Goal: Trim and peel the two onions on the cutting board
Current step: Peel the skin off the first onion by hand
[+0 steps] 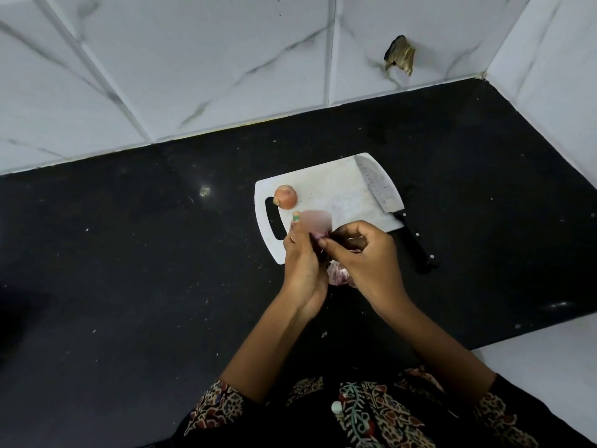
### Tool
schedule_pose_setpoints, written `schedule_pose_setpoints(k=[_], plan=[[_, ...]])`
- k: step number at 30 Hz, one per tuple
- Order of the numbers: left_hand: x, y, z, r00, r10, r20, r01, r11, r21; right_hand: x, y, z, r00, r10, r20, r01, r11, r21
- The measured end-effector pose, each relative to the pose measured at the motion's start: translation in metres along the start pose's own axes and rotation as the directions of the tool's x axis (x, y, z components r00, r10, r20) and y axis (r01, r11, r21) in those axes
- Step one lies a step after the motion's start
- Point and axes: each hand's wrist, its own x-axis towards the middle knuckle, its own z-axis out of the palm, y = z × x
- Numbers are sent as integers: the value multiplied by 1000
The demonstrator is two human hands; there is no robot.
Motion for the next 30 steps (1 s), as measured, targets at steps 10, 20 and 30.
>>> schedule_pose_setpoints(k=[10, 20, 30], plan=[[1, 2, -1, 1000, 16, 21, -18, 999, 51, 9, 4, -5, 997, 77, -25, -73, 985, 154], [4, -1, -8, 1000, -22, 23, 20, 998, 52, 22, 29, -19, 991, 83, -103, -105, 968, -227], [0, -3, -7, 1000, 19, 18, -22, 974, 224, 8, -19, -11, 989, -42, 140, 69, 979, -193]])
